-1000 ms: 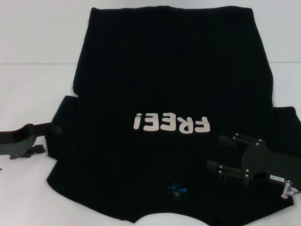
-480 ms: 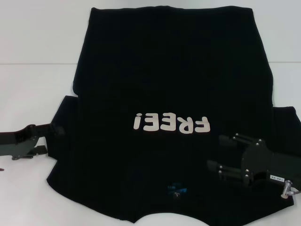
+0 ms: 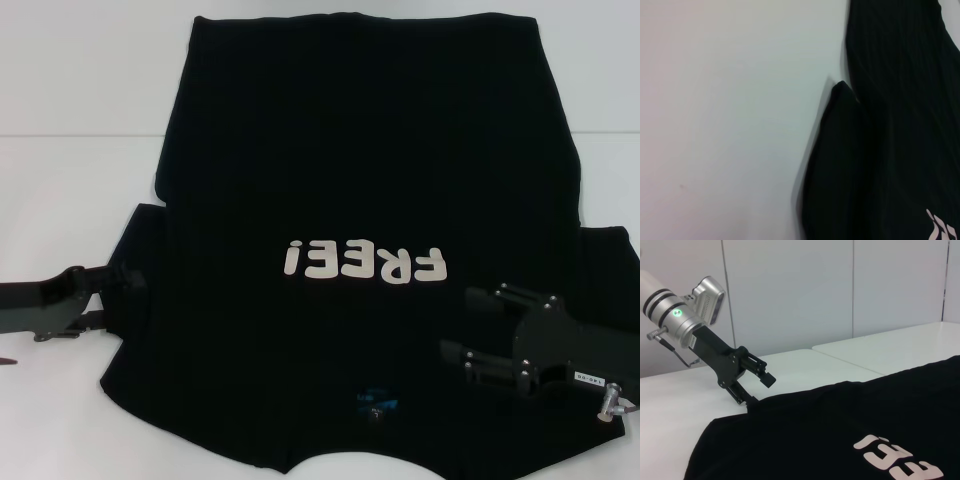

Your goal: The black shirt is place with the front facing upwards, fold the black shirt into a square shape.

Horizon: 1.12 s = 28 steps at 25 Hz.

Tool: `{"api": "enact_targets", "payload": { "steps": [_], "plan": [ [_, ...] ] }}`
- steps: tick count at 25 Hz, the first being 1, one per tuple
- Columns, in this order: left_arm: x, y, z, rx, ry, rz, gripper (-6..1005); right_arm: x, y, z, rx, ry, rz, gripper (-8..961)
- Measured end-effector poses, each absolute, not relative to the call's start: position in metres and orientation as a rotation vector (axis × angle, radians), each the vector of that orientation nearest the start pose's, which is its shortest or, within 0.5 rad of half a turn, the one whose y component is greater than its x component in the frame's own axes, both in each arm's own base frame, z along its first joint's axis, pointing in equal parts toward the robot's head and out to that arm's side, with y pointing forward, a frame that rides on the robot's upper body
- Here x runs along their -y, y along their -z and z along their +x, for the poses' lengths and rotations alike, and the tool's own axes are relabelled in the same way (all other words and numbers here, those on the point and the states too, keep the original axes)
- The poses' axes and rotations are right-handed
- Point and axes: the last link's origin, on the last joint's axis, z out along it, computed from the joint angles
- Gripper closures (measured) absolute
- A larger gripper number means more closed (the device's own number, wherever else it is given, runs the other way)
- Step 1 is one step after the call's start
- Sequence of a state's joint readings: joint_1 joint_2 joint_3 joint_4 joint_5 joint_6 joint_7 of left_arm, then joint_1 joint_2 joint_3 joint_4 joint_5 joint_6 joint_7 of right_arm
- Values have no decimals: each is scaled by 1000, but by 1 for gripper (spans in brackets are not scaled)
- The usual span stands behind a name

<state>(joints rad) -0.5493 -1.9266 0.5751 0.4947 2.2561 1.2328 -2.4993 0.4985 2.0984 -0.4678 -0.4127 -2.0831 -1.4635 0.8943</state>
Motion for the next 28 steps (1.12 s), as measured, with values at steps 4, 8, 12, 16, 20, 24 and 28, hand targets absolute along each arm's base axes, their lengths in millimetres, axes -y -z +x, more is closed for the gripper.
{"api": "enact_targets", "payload": {
  "steps": [4,8,12,16,20,24,28],
  "plan": [
    [-351,-41,-353,-2626,-670,2230,66,-303,35,299,-392,-670,-2607,147],
    [-353,-40,-351,-2615,-651,2250,66,-304,35,298,-389,-670,-2608,147],
    [-355,-38,-350,-2609,-635,2268,66,-304,35,298,-389,-672,-2609,147],
    [-358,-38,-349,-2610,-635,2278,66,-304,35,298,-386,-673,-2609,147],
    [-361,-38,-349,-2623,-628,2300,126,-304,34,297,-381,-676,-2610,146],
    [-364,-34,-347,-2600,-574,2354,290,-304,32,297,-378,-682,-2607,146],
    [-366,-32,-345,-2573,-552,2394,392,-304,32,297,-378,-685,-2606,146]
  ]
}}
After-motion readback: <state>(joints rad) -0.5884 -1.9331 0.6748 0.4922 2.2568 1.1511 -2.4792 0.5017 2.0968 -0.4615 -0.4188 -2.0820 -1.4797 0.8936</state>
